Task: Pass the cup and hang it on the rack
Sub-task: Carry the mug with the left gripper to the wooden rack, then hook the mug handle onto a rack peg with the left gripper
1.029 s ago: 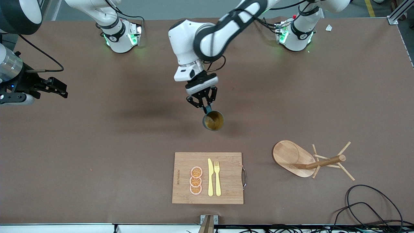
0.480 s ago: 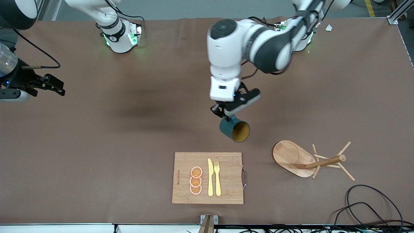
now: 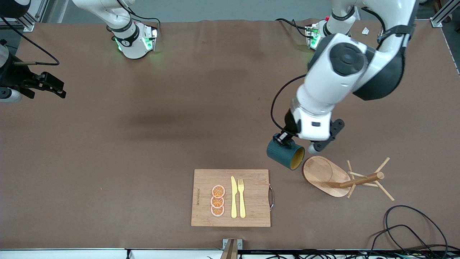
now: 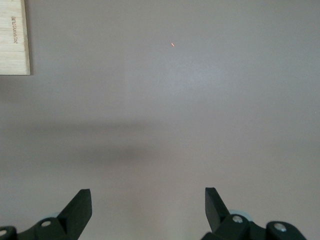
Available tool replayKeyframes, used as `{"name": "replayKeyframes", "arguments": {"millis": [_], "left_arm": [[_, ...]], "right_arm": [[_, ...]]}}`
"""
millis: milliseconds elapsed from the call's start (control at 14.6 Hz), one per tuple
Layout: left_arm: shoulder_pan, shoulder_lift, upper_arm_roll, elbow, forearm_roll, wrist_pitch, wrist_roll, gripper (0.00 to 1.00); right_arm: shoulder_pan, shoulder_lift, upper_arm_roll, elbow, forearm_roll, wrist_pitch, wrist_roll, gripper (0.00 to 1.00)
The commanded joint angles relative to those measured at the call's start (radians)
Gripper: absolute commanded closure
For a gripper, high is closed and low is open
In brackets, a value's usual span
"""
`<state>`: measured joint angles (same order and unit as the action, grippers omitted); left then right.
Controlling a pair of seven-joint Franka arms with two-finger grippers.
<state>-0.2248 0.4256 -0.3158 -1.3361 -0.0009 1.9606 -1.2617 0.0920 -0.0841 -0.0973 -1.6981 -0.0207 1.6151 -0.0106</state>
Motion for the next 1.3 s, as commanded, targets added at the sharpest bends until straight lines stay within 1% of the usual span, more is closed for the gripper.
{"name": "replayKeyframes", "arguments": {"millis": [0,274,549,617,754,891,1097,1234], "left_arm": [[0.074,-0.008,-0.012,0.009,-0.092,0.000,0.074,1.00],[0.177,-0.007,-0.011,0.009,-0.279,-0.002,0.091,1.00],[0.283,-0.007,-0.009,0.005,-0.532,-0.017,0.087,1.00],[0.306,-0.007,-0.006,-0.002,-0.586,-0.038,0.085,1.00],[0.352,0.005,-0.006,-0.002,-0.642,-0.089,0.082,1.00],[0.384,0.016,-0.005,-0.031,-0.671,-0.114,0.082,1.00],[0.410,0.031,-0.003,-0.064,-0.680,-0.118,0.070,1.00],[0.427,0.045,-0.005,-0.064,-0.680,-0.118,0.053,1.00]], "right_arm": [[-0.008,-0.011,0.005,0.008,0.011,-0.021,-0.005,0.00],[-0.008,-0.009,0.004,0.009,0.011,-0.031,-0.009,0.00],[-0.008,-0.011,0.004,0.008,0.011,-0.035,-0.014,0.00],[-0.008,-0.011,0.005,0.008,0.011,-0.038,-0.014,0.00],[-0.006,-0.011,0.005,0.008,0.011,-0.044,-0.014,0.00],[-0.008,-0.013,0.005,0.008,0.010,-0.049,-0.014,0.00],[-0.006,-0.009,0.005,0.009,0.002,-0.043,-0.015,0.00],[-0.006,-0.008,0.005,0.009,0.001,-0.041,-0.017,0.00]]}}
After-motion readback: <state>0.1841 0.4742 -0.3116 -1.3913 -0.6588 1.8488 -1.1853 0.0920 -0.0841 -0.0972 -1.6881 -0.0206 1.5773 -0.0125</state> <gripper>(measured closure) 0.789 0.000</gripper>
